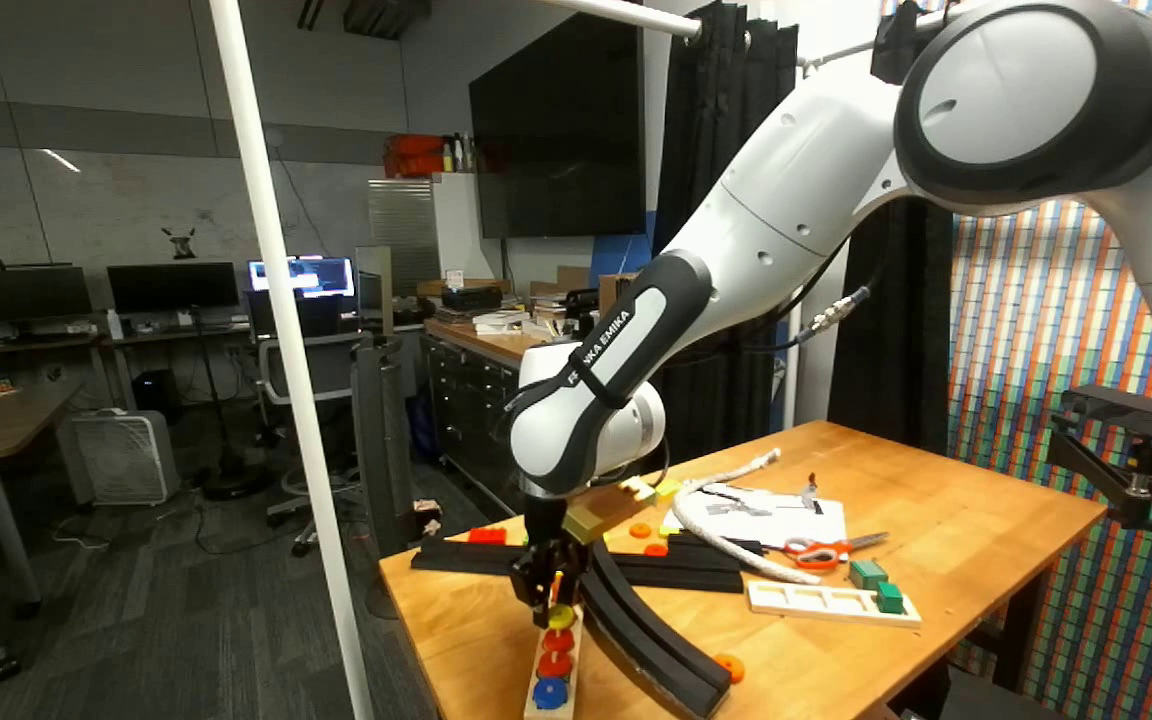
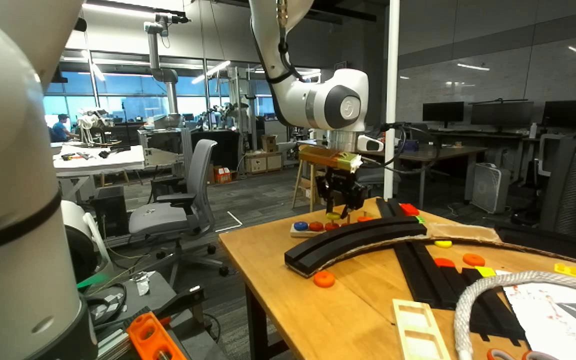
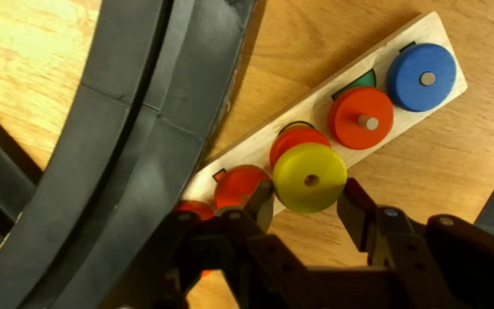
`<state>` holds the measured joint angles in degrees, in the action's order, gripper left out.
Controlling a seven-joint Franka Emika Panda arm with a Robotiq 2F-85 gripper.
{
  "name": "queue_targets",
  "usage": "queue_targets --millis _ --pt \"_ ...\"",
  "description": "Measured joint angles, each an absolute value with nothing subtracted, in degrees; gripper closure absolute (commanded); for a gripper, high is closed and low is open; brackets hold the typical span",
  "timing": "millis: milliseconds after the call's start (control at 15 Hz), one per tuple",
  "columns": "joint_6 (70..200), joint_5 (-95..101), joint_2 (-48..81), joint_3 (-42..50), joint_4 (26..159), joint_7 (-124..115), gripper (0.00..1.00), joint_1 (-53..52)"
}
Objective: Take the orange coin from the table and put it on the rack, then take a different orange coin from the rack and put it on the table, and put a yellow one on top of the orange one on the rack
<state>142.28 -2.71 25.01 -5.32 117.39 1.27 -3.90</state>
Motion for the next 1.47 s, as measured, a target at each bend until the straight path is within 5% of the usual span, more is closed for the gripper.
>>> queue_targets --millis 1467 --pt "142.02 -4.81 25.73 -5.62 117.62 1.34 0.78 -3.06"
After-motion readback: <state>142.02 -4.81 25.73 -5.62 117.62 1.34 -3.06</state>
